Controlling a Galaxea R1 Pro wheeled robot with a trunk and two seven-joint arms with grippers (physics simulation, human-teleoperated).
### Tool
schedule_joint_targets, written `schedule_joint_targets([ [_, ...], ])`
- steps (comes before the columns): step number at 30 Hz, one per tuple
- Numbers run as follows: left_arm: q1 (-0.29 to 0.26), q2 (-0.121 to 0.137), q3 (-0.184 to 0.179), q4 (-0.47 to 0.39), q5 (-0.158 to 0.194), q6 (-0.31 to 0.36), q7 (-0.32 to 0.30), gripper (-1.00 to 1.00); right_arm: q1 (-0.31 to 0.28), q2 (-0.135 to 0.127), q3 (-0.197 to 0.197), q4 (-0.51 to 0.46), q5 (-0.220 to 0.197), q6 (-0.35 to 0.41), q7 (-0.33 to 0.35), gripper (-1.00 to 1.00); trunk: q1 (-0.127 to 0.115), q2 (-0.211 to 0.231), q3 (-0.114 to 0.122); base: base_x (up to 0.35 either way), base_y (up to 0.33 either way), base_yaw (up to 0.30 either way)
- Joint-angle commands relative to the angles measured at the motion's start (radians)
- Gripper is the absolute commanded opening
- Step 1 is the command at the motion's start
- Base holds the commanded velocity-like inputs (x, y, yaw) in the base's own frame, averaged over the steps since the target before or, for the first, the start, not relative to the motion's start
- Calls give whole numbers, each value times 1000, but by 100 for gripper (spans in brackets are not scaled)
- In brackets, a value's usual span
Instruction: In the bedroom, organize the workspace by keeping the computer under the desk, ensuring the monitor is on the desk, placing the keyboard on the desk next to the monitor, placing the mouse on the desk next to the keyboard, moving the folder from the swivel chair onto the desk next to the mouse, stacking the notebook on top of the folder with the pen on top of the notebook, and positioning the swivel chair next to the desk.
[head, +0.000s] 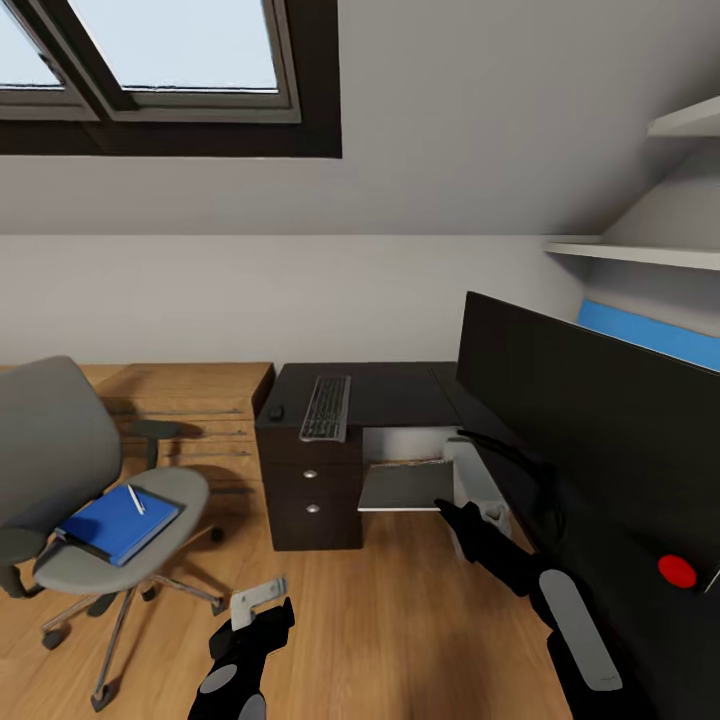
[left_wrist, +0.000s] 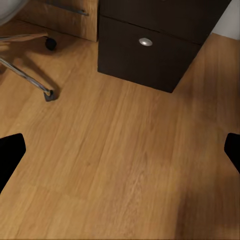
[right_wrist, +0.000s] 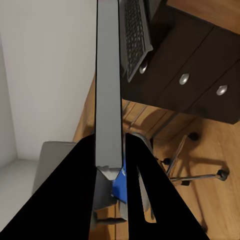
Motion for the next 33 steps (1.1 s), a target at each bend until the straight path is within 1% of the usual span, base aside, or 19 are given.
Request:
schedule_joint_targets([
  [1,-1,0,-1,-1,7,3,8,100,-1,0,-3,0,-2,6,4,-100,1,-1,-1,329,93,-36],
  [9,-1,0,4,2,10,3,9,100,-1,-2,-5,2,-2,6,5,-100,1,-1,-1,329,68,-9],
  [10,-1,0,7,27,11,3,10,100,-1,-2,-5,3,-2,5,5,-100,1,-1,-1,329,8,-1],
  [13,-1,2,10,51,13,1,9,100,-1,-2,-6,1,-3,6,5,-100,1,-1,-1,329,3,0],
  [17,-1,6,10,113,12,0,10,100,-1,-2,-21,-1,-3,6,3,-100,1,-1,-1,329,1,0],
  [18,-1,7,10,144,11,0,10,100,0,-2,-31,-1,-3,6,3,-100,1,-1,-1,329,0,0],
  [20,-1,7,10,181,10,-3,10,100,-1,-2,-44,-1,-3,6,2,-100,1,-1,-1,329,0,0],
  [21,-1,11,13,256,12,-14,7,100,-1,-2,-71,-1,-3,6,2,-100,1,-1,-1,329,0,0],
  [24,-1,20,16,306,14,-23,6,100,-1,-2,-87,0,-3,6,2,-100,1,-1,-1,329,0,0],
  [25,-1,26,17,340,15,-36,5,100,-1,-2,-94,0,-3,6,3,-100,1,-1,-1,329,0,0],
  [27,-1,30,19,374,17,-57,3,100,-1,-2,-98,0,-3,6,4,-100,1,-1,-1,329,0,0],
  [28,-1,42,21,468,18,-136,-25,100,-1,-3,-103,0,-3,6,4,-100,1,-1,-1,329,0,0],
  [29,-1,48,21,509,18,-168,-52,100,-1,-3,-104,1,-3,6,5,-100,1,-1,-1,329,0,0],
  [30,-1,58,21,547,17,-197,-85,100,-1,-2,-104,1,-3,5,5,-100,1,-1,-1,329,0,0],
  [31,-1,73,22,584,16,-229,-132,100,-1,1,-104,2,-3,5,5,-100,1,-1,-1,329,0,0],
  [33,-1,84,22,599,15,-243,-156,100,-1,3,-104,3,-2,4,4,-100,1,-1,-1,329,0,0],
])
